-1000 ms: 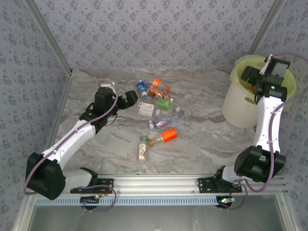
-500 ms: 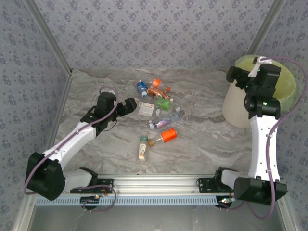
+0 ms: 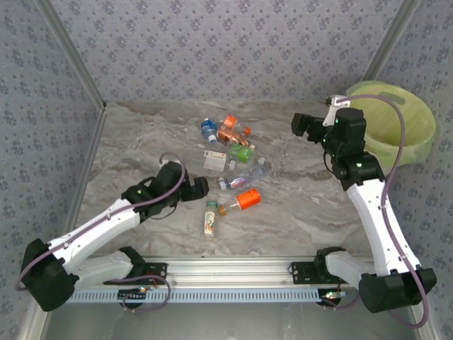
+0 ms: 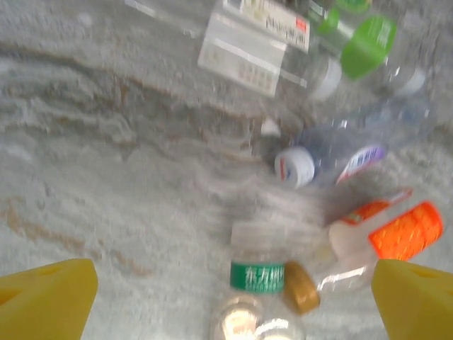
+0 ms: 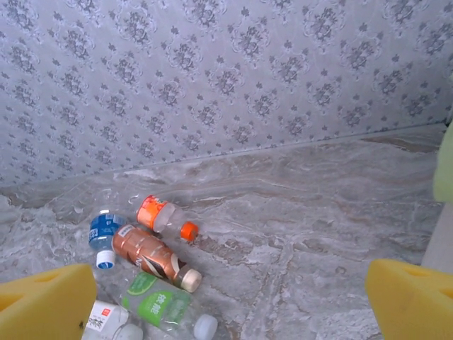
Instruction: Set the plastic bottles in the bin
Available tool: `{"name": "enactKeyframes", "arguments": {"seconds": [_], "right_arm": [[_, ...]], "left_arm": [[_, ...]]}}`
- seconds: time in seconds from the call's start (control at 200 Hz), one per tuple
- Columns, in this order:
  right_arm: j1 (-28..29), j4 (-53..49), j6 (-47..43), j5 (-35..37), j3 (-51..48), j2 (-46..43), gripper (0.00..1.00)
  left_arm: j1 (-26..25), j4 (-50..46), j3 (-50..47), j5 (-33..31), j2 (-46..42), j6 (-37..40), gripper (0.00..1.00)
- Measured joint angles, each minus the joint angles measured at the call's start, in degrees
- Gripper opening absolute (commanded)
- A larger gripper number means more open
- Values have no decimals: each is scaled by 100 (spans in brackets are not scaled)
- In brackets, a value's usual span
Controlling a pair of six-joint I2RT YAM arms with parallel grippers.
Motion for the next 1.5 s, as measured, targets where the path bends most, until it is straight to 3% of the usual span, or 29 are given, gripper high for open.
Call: {"name": "enactKeyframes", "arguments": {"seconds": [0.265,0.42,0.635,0.82,1.019,1.194,1.499], "right_arm": [[138,271,435,186,-546,-2,100],[249,424,520,232,-579,13,100],[275,481,549,247,-588,35,100],[470,448,540,450,-686,63,100],[479,389,538,551,-796,133,100],[498,365,516,647,-815,131,100],[501,350,516,782,-859,131,100]], "left_arm": [[-1672,-269,-385,-531,-68,-225,99],[-2293,-321,-391,-796,330,-323,100],[-2461,-363,-417,-933,520,-372,100],[-2677,-404,-334,-1010,1733,-708,100],[-2675,-439,-286,-994,1869,-706,99],[-2675,-439,-273,-979,1882,-706,88],[-2675,-393,-260,-962,1878,-479,43]]}}
